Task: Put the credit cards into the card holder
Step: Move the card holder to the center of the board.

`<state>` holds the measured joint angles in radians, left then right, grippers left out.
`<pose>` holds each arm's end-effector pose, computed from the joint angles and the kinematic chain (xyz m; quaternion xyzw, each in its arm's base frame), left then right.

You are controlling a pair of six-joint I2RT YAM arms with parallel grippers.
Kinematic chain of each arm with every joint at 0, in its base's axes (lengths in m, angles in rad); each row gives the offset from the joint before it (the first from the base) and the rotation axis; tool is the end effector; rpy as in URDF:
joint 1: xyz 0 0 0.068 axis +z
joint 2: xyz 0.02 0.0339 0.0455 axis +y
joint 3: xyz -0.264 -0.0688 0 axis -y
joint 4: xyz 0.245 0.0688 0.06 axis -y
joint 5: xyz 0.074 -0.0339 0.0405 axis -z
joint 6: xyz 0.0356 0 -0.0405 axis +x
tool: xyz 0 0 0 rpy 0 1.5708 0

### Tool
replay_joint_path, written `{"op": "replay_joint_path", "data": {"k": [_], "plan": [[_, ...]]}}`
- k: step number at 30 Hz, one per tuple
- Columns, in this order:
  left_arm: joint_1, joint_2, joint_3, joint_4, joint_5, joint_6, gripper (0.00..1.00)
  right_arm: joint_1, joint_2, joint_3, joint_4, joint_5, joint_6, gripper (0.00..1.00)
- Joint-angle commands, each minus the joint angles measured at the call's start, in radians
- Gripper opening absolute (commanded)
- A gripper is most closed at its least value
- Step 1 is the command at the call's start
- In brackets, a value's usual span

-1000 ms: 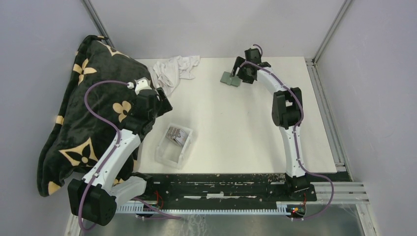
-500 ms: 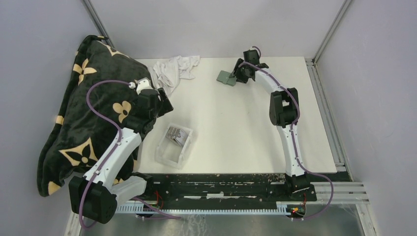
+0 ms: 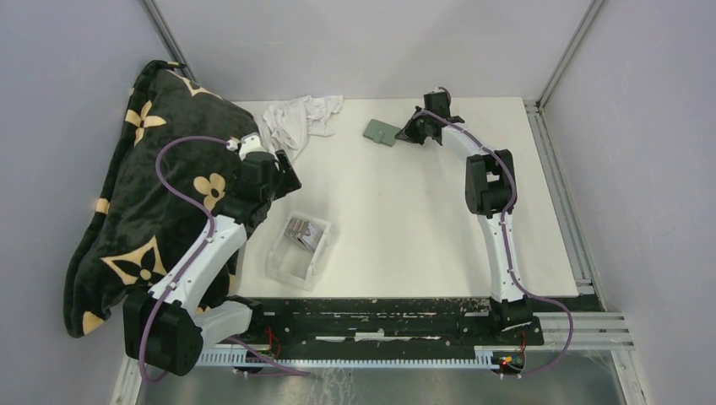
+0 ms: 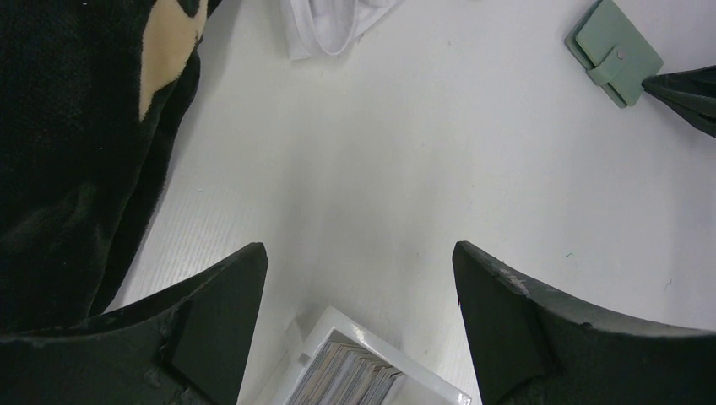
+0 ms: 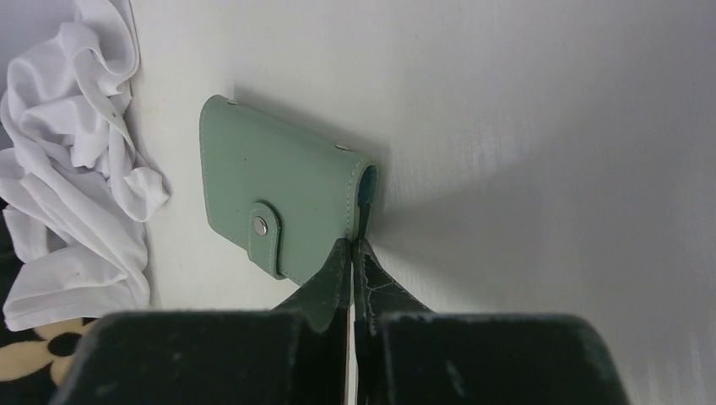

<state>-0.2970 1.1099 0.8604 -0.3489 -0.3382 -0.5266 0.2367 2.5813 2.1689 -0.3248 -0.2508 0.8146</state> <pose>0.2365 -0.0600 0.2870 -0.1780 0.8568 -0.0480 0.4817 0.5544 0.1428 0.1376 0.2100 0.8840 0.3005 0.2900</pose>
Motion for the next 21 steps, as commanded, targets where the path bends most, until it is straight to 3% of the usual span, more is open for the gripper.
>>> {"op": "replay_joint_path", "data": {"k": [1,12,21], "plan": [[-0.003,0.045,0.005,0.124,0.042,-0.018,0.89,-0.009,-0.082,-0.088,0.096,-0.071,0.093,0.01],[-0.047,0.298,0.14,0.292,0.164,-0.024,0.9,-0.007,-0.362,-0.498,0.313,-0.137,0.254,0.01],[-0.16,0.529,0.326,0.315,0.204,-0.001,0.89,0.023,-0.64,-0.899,0.41,-0.062,0.289,0.01]]}}
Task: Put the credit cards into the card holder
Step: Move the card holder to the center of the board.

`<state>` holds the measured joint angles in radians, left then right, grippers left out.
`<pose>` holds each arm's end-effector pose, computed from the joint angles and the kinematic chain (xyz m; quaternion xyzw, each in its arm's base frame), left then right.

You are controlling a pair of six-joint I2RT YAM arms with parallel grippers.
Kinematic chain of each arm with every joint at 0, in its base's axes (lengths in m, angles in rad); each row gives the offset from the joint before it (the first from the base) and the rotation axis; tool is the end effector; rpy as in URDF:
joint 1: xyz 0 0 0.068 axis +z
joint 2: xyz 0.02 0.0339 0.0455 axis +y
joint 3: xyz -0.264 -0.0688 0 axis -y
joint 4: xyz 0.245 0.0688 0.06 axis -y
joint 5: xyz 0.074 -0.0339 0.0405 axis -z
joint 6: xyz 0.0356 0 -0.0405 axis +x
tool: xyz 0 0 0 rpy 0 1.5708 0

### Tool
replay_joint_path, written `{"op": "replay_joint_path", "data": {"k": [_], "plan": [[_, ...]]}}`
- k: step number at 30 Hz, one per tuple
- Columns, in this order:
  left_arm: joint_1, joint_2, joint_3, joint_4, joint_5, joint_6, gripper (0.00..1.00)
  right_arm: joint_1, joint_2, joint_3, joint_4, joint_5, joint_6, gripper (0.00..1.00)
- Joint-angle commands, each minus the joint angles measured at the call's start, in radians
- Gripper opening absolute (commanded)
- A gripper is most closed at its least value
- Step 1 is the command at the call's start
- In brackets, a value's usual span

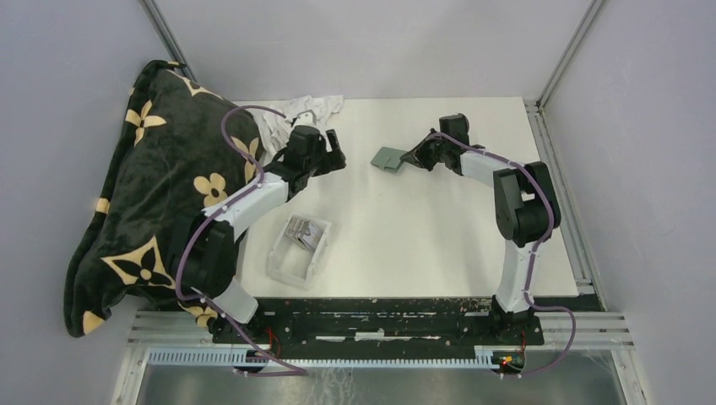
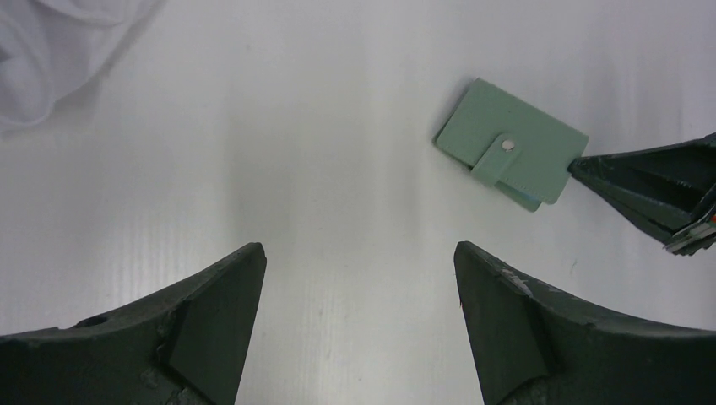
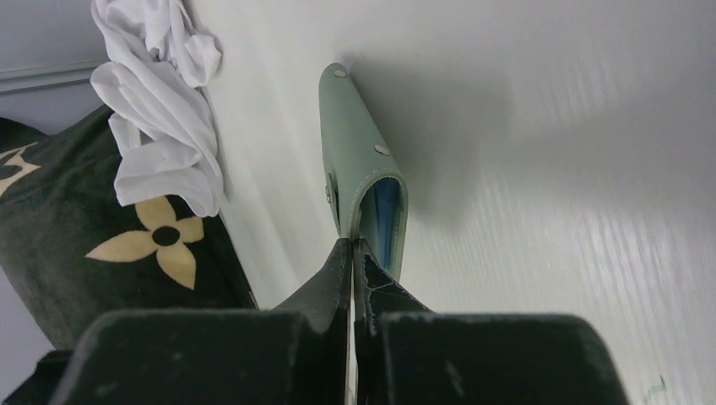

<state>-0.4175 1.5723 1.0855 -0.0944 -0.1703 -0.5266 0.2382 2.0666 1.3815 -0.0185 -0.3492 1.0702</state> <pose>0.3280 -0.1389 0.2560 -0.0881 0.8734 -0.1485 0.4554 0.4395 0.1192 0.1676 0.2944 0.8469 0.3769 0.2324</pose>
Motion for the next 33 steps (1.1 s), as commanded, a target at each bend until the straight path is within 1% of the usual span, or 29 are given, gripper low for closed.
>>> {"op": "replay_joint_path", "data": {"k": [1,6,9,10,12,17,21,24,26,28,29,33], "plan": [[-0.05,0.1,0.124,0.059,0.046,0.001,0.89,0.028,-0.151,-0.151,0.111,0.051,0.036,0.01],[-0.093,0.226,0.253,0.015,0.107,0.026,0.84,0.057,-0.23,-0.297,0.113,0.076,0.027,0.01],[-0.105,0.289,0.328,-0.013,0.139,0.044,0.84,0.058,-0.257,-0.343,0.09,0.071,0.01,0.01],[-0.105,0.308,0.355,-0.022,0.151,0.05,0.83,0.058,-0.265,-0.349,0.057,0.07,-0.006,0.01],[-0.106,0.344,0.405,-0.044,0.163,0.067,0.83,0.059,-0.285,-0.335,-0.019,0.073,-0.066,0.01],[-0.106,0.421,0.509,-0.085,0.185,0.099,0.83,0.047,-0.291,-0.238,-0.248,0.082,-0.21,0.01],[-0.107,0.477,0.539,-0.073,0.231,0.089,0.83,0.029,-0.28,-0.185,-0.351,0.09,-0.278,0.01],[-0.107,0.514,0.55,-0.049,0.3,0.065,0.81,0.012,-0.251,-0.138,-0.407,0.082,-0.332,0.01],[-0.112,0.537,0.562,-0.04,0.345,0.048,0.78,0.001,-0.234,-0.111,-0.427,0.083,-0.362,0.08],[-0.12,0.557,0.574,-0.037,0.377,0.046,0.77,-0.01,-0.217,-0.089,-0.439,0.094,-0.387,0.21],[-0.127,0.563,0.579,-0.036,0.385,0.047,0.77,-0.015,-0.209,-0.077,-0.444,0.098,-0.397,0.26],[-0.146,0.579,0.591,-0.037,0.403,0.054,0.76,-0.024,-0.185,-0.032,-0.477,0.118,-0.438,0.35]]}}
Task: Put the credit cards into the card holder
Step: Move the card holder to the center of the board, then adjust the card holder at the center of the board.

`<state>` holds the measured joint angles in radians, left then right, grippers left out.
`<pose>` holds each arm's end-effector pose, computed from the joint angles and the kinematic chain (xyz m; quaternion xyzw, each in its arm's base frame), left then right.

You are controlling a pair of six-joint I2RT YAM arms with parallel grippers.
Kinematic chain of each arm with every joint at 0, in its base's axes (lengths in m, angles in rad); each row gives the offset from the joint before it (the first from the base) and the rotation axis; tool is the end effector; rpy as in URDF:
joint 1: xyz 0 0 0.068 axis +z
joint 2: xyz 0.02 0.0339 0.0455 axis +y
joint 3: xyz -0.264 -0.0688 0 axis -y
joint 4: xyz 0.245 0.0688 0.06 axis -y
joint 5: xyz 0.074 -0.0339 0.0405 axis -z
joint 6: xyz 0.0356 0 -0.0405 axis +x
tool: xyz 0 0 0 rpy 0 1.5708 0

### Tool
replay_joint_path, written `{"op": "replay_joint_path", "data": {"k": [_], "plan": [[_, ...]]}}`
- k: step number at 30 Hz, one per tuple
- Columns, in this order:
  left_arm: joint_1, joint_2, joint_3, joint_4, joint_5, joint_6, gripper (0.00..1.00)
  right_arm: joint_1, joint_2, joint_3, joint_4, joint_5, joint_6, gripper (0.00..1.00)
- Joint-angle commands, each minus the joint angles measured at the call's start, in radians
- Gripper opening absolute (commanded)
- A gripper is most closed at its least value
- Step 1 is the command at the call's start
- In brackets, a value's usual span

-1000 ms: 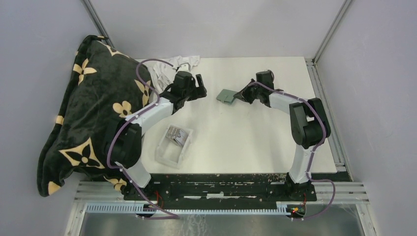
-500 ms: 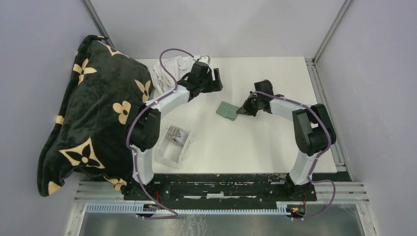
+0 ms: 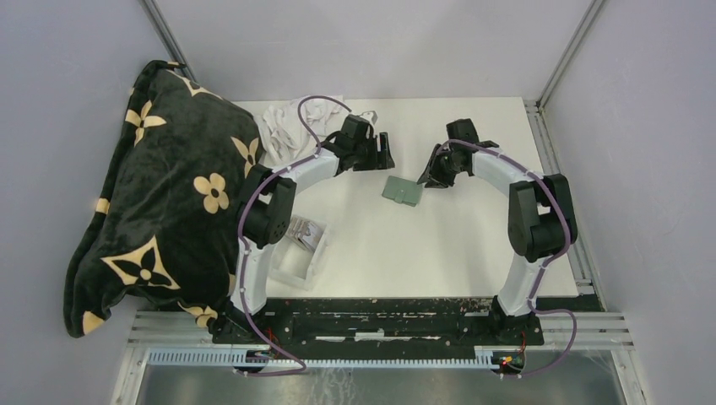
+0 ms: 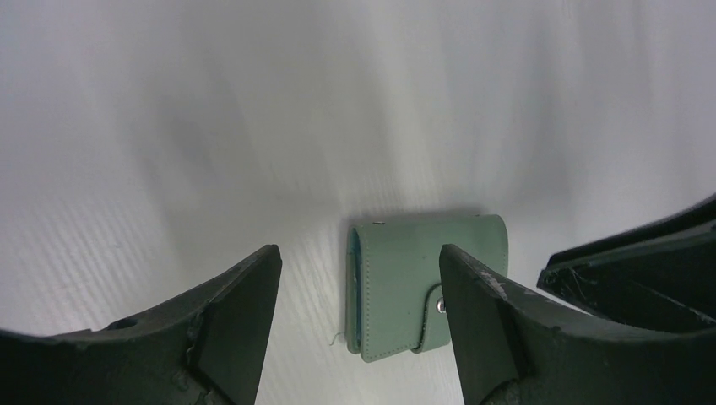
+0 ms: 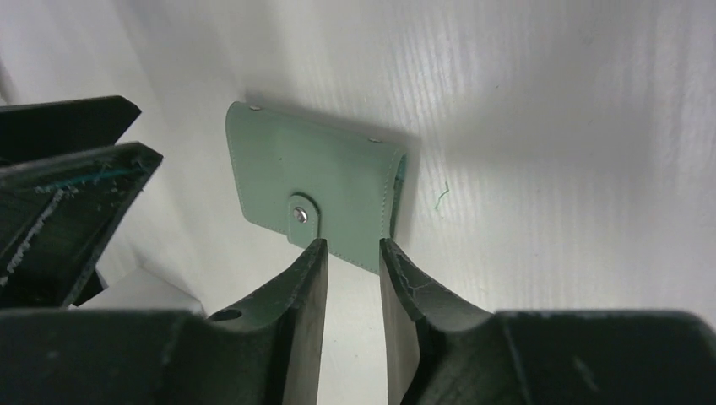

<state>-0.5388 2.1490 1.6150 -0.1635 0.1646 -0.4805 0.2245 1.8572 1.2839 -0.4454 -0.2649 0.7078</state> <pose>0.4170 -0.2561 0.1914 0.0611 0.9017 -0.2707 0.3316 0.3779 0.0959 0.1920 0.1933 0.9346 0.2349 0.1842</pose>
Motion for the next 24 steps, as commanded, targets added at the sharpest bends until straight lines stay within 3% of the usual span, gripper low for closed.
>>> {"op": "replay_joint_path", "data": {"k": [1,8,16,24], "plan": [[-0.027,0.006,0.064,0.031,0.072,0.008,0.76,-0.012,0.027,0.074,-0.06,0.043,-0.082,0.36],[-0.035,0.037,0.091,0.0,0.054,0.033,0.74,-0.017,0.006,0.037,-0.093,0.11,-0.086,0.33],[-0.043,0.076,0.109,-0.043,0.02,0.052,0.66,-0.014,0.038,-0.009,-0.047,0.096,-0.062,0.12],[-0.057,0.082,0.082,-0.045,0.023,0.05,0.6,-0.014,0.11,0.043,-0.009,0.047,-0.03,0.09]]}}
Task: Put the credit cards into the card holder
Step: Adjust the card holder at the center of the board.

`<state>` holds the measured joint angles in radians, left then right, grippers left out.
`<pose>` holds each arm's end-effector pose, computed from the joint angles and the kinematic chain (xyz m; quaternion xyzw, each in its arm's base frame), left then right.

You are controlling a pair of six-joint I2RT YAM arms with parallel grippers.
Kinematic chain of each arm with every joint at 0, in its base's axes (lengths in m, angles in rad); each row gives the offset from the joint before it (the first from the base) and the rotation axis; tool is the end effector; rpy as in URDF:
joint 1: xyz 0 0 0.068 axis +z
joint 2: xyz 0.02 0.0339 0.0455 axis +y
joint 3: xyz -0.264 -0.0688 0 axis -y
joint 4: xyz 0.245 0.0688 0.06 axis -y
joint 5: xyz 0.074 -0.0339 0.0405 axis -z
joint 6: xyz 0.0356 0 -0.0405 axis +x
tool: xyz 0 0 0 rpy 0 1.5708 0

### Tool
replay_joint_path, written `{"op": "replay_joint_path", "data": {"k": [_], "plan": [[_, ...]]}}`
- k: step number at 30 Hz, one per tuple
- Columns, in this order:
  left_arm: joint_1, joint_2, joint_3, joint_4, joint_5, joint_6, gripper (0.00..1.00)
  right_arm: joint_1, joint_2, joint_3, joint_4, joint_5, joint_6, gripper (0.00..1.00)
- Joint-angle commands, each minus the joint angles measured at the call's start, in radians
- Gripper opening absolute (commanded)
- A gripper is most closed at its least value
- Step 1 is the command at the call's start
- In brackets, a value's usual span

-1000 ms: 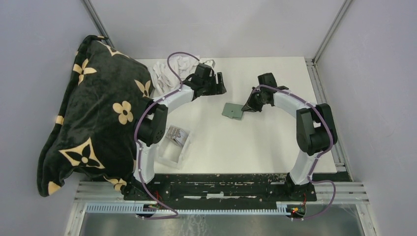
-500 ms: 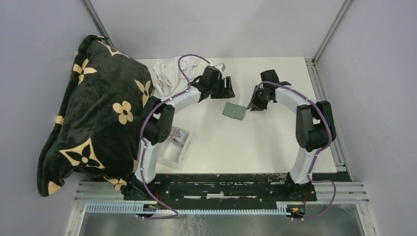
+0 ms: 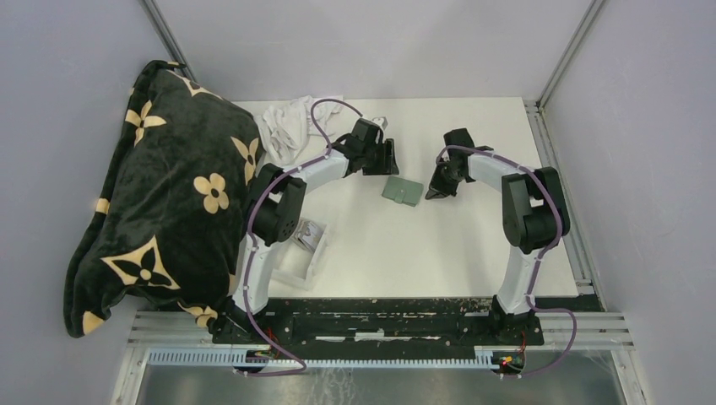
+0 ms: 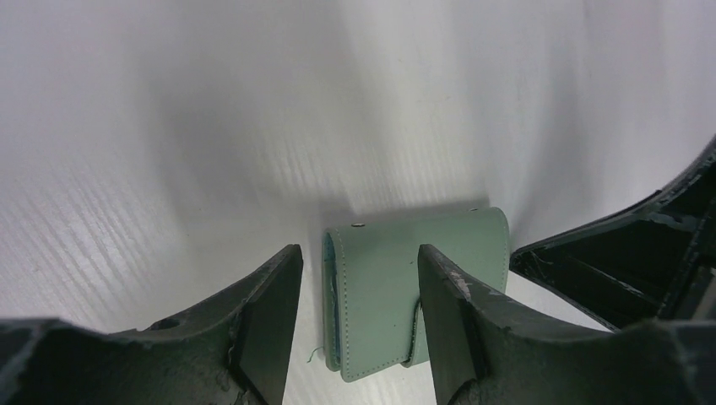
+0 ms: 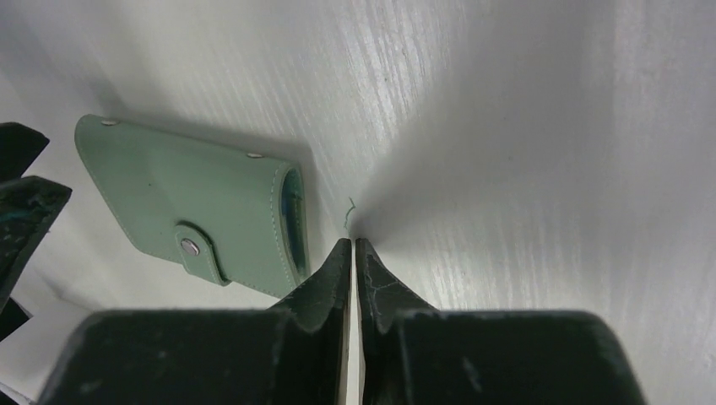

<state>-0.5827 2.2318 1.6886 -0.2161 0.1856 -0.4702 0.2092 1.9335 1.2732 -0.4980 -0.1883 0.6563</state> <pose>0.4154 -0.2817 0.1716 0.0880 0.9114 -0.2711 0.2970 0.3778 0.0870 0.1576 0.1973 0.9545 0.1690 0.1465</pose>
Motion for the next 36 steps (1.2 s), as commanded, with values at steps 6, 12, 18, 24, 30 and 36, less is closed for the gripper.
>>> {"op": "replay_joint_path", "data": {"k": [6,12,18,24,30,36], "plan": [[-0.021,-0.014,-0.029,0.007,0.015,0.037,0.58,0.001,0.086,0.114,0.059,-0.057,0.043,0.08],[-0.026,-0.03,-0.081,0.007,0.03,0.037,0.56,0.001,0.139,0.213,0.033,-0.064,0.044,0.08],[-0.036,-0.067,-0.13,0.007,0.032,0.028,0.56,0.001,0.202,0.325,-0.01,-0.066,0.038,0.08],[-0.057,-0.118,-0.162,0.0,0.032,0.023,0.58,0.001,0.288,0.462,-0.05,-0.082,0.041,0.08],[-0.083,-0.144,-0.196,-0.008,0.04,0.022,0.58,0.007,0.369,0.582,-0.086,-0.104,0.042,0.1],[-0.111,-0.152,-0.206,-0.022,0.058,0.02,0.58,0.015,0.424,0.679,-0.114,-0.107,0.036,0.14]]}}
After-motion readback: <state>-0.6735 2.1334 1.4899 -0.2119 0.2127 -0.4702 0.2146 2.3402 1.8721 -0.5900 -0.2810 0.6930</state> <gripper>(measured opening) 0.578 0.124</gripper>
